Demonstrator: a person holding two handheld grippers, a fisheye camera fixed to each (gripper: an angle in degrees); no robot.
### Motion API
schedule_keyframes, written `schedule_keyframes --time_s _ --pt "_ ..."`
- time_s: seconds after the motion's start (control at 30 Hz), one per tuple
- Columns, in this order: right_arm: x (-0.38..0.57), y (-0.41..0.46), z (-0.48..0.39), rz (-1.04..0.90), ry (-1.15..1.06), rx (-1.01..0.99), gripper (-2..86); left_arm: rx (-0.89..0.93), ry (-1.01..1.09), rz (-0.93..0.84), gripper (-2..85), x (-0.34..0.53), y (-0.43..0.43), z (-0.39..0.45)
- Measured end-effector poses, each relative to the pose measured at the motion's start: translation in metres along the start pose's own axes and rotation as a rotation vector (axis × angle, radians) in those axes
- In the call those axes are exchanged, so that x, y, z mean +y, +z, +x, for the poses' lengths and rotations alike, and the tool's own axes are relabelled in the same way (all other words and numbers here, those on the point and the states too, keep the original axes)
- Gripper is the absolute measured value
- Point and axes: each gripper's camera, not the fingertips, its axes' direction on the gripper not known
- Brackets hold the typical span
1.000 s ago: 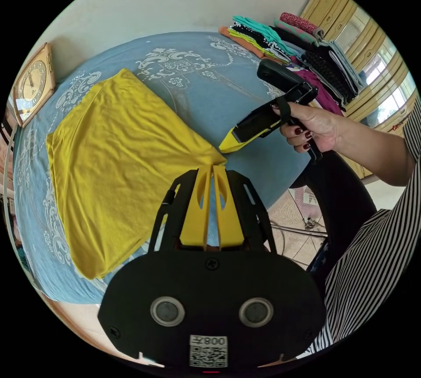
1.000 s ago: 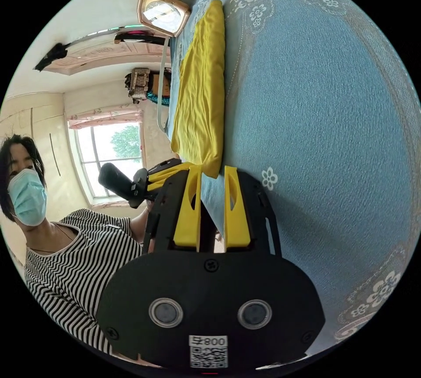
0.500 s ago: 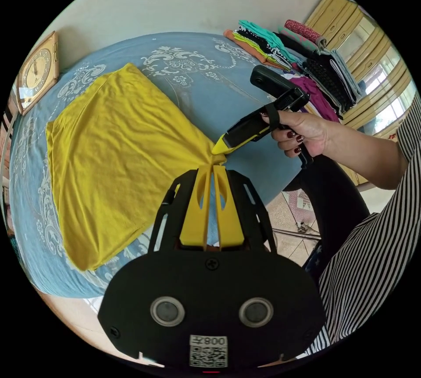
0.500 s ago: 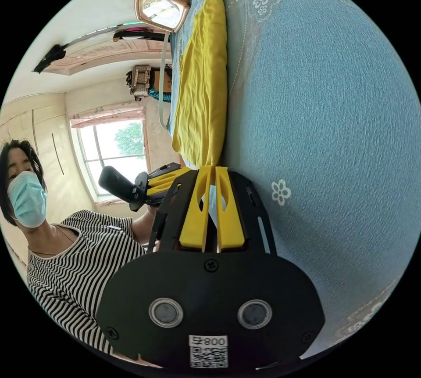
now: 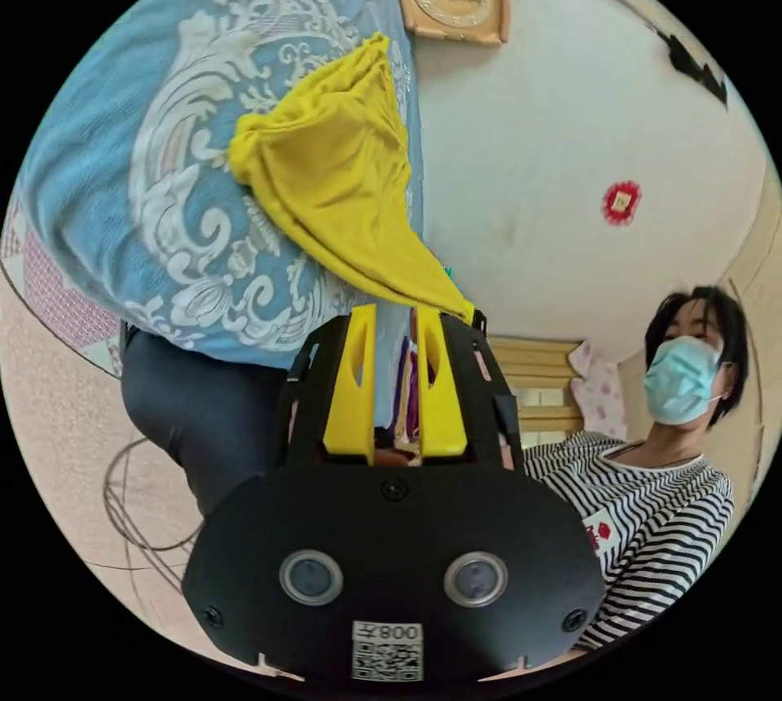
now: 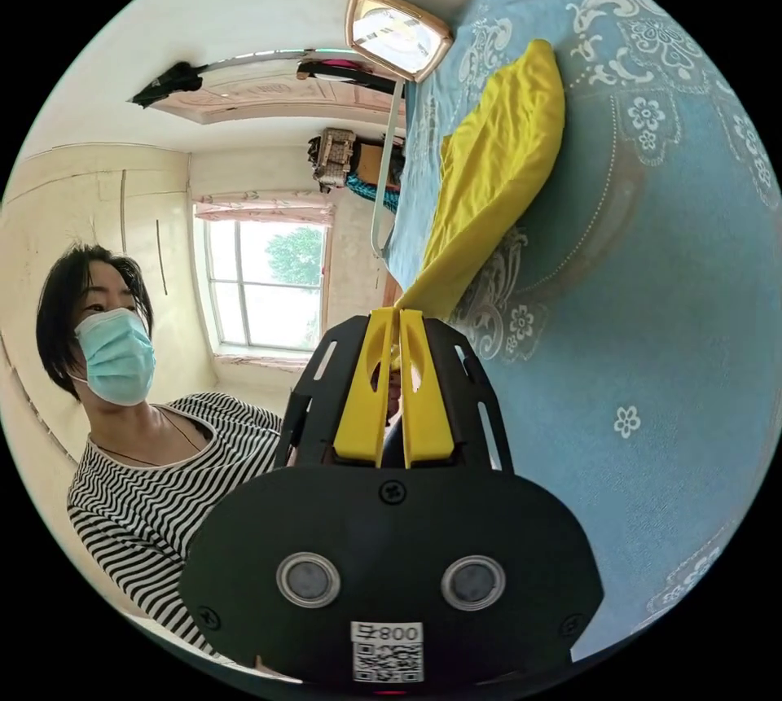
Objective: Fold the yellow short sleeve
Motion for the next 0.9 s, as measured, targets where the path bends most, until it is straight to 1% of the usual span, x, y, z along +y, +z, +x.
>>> schedule_keyframes --time_s 0.13,0.33,0.5,0.67,0.77,0.9 --pt "0.002 -0.009 -0.019 -0.006 -0.035 0.025 0.7 0.097 -0.103 0.182 9.2 -0.007 -0.035 -0.029" --pt "0.010 -0.030 -0.042 0.000 -0.068 0.037 0.7 0.076 -0.142 0.266 9.2 -0.028 -0.059 -0.040" --pt "0.025 -0.049 -0.050 0.001 -0.068 0.043 0.7 0.094 -0.150 0.302 7.7 -0.049 -0.064 -0.041" --pt "0.042 -0.069 -0.057 -0.013 -0.062 0.084 0.7 0.072 -0.146 0.350 4.0 -0.065 -0.065 -0.029" --pt "0.057 -0.086 -0.058 -0.019 -0.044 0.117 0.6 0.047 -0.114 0.328 2.9 -0.072 -0.061 -0.008" --pt "0.089 -0.115 -0.058 -0.013 0.000 0.133 0.7 -0.011 -0.014 0.267 2.1 -0.077 -0.054 0.041"
